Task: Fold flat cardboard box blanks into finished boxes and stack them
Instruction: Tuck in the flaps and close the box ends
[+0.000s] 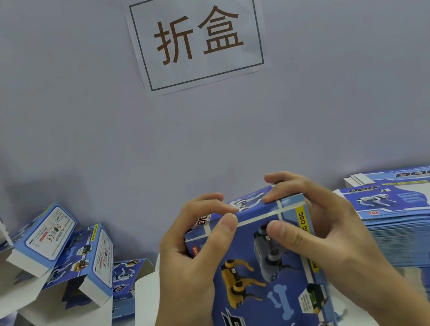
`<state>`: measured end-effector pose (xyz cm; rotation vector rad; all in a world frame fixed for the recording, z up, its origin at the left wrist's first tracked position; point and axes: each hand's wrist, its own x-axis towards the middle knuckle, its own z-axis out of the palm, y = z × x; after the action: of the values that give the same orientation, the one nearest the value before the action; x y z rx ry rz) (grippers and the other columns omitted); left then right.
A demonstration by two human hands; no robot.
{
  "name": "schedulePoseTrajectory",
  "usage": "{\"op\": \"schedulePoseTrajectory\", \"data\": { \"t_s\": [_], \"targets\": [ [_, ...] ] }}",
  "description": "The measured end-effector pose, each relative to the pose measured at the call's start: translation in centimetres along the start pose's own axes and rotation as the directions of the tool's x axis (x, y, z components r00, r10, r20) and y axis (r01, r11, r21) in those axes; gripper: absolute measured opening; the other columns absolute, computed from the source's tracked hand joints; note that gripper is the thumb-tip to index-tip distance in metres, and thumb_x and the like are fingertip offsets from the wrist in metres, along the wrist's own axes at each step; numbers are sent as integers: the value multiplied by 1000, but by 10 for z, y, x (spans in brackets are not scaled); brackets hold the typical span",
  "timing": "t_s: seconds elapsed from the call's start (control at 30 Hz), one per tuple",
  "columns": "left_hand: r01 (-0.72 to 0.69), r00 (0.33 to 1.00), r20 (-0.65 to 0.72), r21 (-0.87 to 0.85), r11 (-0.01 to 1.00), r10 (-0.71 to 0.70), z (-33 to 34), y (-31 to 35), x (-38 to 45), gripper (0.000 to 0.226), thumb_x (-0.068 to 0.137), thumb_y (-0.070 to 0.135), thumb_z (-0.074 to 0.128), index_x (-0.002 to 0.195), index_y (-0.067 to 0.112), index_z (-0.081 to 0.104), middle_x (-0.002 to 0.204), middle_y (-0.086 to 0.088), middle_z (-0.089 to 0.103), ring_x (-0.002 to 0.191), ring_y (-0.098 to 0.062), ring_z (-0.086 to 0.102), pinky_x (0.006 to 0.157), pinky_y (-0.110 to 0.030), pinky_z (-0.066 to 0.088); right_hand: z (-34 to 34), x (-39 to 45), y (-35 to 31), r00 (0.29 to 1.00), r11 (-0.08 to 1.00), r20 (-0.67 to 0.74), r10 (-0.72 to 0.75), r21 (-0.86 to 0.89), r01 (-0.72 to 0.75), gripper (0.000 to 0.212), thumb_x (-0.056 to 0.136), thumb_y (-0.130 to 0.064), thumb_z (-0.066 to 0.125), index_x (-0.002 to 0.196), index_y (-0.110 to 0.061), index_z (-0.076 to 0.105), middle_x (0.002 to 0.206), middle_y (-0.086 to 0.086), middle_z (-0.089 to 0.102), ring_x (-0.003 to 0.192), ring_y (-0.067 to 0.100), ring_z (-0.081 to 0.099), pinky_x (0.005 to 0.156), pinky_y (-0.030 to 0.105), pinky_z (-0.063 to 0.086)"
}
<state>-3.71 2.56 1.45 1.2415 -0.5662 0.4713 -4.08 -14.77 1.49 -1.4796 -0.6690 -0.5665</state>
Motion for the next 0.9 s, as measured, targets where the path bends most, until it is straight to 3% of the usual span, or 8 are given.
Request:
{"op": "schedulePoseTrajectory", "data": {
  "t_s": [0.27,0.4,0.53,0.63,0.7,0.8,0.83,0.9],
  "targets": [
    [-70,997,25,67,995,69,-3,-2,2,41,55,58,89,81,29,77,119,8,68,112,-26,68,70,-37,62,3,0,1,998,999,-63,-13,36,15,20,65,-43,78,83,-32,75,131,-11,59,101,31,71,80,69,52],
    [-127,992,17,129,984,126,1,-4,2,37,61,64,83,75,31,77,113,6,69,106,-33,69,74,-47,61,0,0,4,996,999,-87,-10,45,14,16,68,-39,79,77,-27,75,131,-9,61,100,31,71,77,67,54],
    [-150,985,115,201,968,129,-6,-3,1,27,72,49,79,92,31,76,127,12,64,115,-26,66,74,-43,62,0,1,6,990,998,-137,-14,65,23,16,72,-41,76,84,-30,75,131,-9,61,115,19,65,81,57,59],
    [-235,969,133,251,939,207,-13,-1,4,21,78,38,73,97,30,78,124,8,67,112,-22,67,77,-32,61,5,3,7,986,1000,-164,-14,-24,10,26,77,-42,75,103,-40,73,129,-11,64,124,12,59,93,49,55],
    [-300,944,-41,301,905,327,-13,0,9,22,77,42,73,97,34,78,110,2,73,100,-23,70,82,-33,58,12,5,7,957,984,-284,-67,-177,16,32,78,-41,72,110,-43,67,123,-14,65,119,5,57,98,34,47],
    [-282,792,-538,96,955,288,-19,-1,18,32,74,50,74,103,36,74,103,-8,68,86,-34,63,86,-52,54,22,6,-2,887,926,-389,-249,-363,101,12,87,-32,69,98,-30,63,84,-14,62,81,6,61,70,19,44],
    [-283,712,-665,20,959,224,-24,-2,20,31,76,51,73,103,36,71,107,-6,68,90,-30,67,89,-52,54,23,6,-7,919,938,-339,-200,-337,80,6,93,-29,66,89,-24,64,68,-14,60,63,4,58,58,16,42],
    [-251,556,-824,-49,967,103,-32,-5,22,25,82,51,71,100,38,59,108,5,69,94,-21,70,89,-52,54,26,6,-16,983,927,-78,164,-328,-180,35,100,-41,54,80,-16,68,51,-13,60,40,0,50,48,16,42]
  ]
}}
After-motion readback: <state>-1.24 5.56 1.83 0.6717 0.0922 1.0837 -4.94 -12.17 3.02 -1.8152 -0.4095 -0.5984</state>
